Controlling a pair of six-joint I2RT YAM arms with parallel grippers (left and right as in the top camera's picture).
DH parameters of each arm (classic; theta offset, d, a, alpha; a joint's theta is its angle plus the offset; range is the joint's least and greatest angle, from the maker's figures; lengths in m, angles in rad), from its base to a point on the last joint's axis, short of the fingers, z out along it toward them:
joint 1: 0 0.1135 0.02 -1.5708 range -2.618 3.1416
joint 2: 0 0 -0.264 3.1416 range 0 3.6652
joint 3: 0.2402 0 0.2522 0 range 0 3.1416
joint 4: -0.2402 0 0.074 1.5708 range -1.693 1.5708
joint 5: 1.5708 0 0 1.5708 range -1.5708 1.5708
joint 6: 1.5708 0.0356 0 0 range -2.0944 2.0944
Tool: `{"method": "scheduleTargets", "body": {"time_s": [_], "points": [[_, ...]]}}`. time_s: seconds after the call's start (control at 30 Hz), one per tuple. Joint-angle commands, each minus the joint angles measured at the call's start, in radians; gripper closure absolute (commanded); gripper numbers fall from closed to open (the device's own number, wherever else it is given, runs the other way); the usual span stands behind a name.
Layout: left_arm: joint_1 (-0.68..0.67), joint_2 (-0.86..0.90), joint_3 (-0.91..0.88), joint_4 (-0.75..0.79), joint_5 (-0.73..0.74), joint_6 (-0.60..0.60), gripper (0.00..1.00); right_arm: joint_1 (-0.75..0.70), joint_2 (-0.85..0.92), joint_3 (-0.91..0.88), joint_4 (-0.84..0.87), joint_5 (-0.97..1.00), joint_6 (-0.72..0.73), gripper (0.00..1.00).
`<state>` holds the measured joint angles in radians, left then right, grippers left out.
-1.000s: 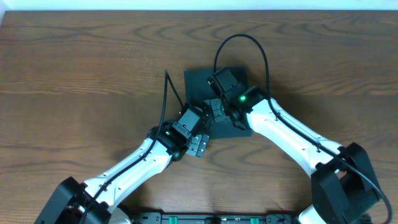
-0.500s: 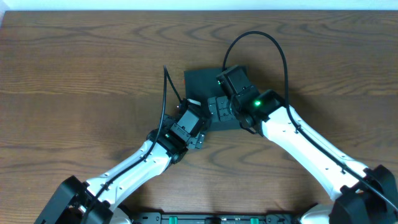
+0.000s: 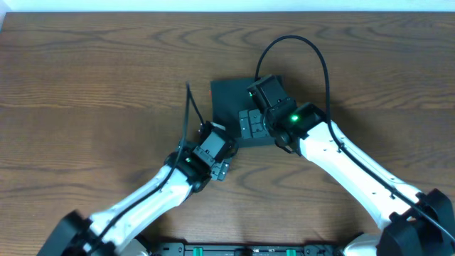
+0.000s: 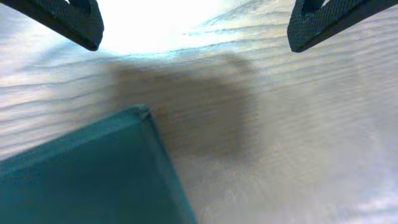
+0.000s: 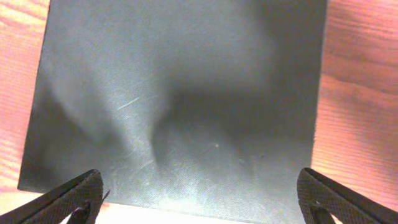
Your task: Pack container
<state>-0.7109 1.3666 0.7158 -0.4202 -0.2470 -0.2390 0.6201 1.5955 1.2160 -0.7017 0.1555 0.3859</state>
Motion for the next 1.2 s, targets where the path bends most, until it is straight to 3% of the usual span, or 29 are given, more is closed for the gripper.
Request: {"method": "scheduleTargets", "body": {"time_s": [0.0,0.17,0.37,0.83,1.03,1.17], "points": [[-0.003,-0.143,0.04,-0.013,0.0,0.002,0.05,-0.006,-0.069,-0.002,-0.002,0.051,-0.012,0.01],[-0.003,-0.339,0.045,-0.059,0.0,0.045,0.05,-0.006,-0.168,-0.002,-0.036,0.057,-0.056,0.01],[-0.003,-0.499,0.125,-0.252,-0.047,0.165,0.04,-0.006,-0.344,-0.002,-0.21,0.153,-0.069,0.01],[-0.003,-0.726,0.223,-0.546,-0.048,0.093,0.05,-0.006,-0.704,-0.006,-0.528,0.19,-0.077,0.01],[-0.003,-0.849,0.223,-0.631,-0.048,0.017,0.05,-0.006,-0.827,-0.092,-0.549,0.172,-0.032,0.01],[-0.003,-0.878,0.223,-0.658,-0.071,0.054,0.05,-0.005,-0.903,-0.175,-0.536,0.105,0.023,0.01]]}}
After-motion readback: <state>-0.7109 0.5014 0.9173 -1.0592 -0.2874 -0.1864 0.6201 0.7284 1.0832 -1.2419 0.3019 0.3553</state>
